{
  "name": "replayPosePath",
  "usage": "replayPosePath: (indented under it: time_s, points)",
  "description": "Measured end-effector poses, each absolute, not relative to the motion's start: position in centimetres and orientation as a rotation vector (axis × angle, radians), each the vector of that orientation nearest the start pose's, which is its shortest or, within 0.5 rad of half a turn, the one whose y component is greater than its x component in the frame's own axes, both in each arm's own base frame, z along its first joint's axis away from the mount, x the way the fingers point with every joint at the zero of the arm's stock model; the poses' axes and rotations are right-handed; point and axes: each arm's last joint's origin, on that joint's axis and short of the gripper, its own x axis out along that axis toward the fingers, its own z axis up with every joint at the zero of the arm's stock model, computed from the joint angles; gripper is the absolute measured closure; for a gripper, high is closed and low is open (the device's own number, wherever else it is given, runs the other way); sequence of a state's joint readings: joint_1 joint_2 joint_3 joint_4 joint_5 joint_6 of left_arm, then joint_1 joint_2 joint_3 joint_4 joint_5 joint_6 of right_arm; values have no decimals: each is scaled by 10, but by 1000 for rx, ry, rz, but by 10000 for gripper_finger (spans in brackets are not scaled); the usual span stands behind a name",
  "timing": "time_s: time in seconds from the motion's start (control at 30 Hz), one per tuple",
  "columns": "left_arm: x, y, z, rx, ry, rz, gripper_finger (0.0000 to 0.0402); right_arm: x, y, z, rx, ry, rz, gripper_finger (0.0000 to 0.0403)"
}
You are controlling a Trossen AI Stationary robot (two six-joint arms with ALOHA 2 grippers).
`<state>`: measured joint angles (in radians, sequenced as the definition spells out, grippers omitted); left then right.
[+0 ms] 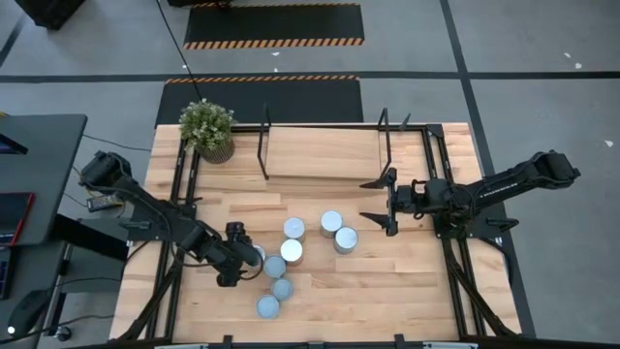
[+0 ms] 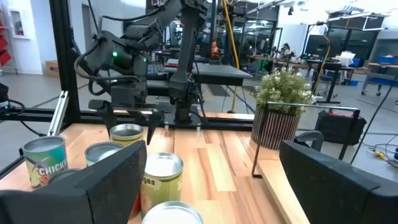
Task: Pick and place cans onto a shelf
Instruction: Put the canned corn on the shelf
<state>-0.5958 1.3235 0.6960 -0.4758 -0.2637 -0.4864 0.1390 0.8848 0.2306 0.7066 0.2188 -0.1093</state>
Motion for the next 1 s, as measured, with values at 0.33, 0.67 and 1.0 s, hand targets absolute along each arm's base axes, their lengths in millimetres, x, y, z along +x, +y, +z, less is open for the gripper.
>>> replayPosePath:
  time_s: [0.33, 0.67, 1.0]
  points:
    - [210, -120, 184, -51, 961, -80, 10, 179, 19, 212, -89, -51, -82, 27]
    - [209, -120, 184, -63, 969, -90, 57, 179, 19, 212, -79, -51, -82, 27]
    - [212, -101, 206, -158, 1059, 4, 87, 179, 15, 213, -71, -65, -100, 27]
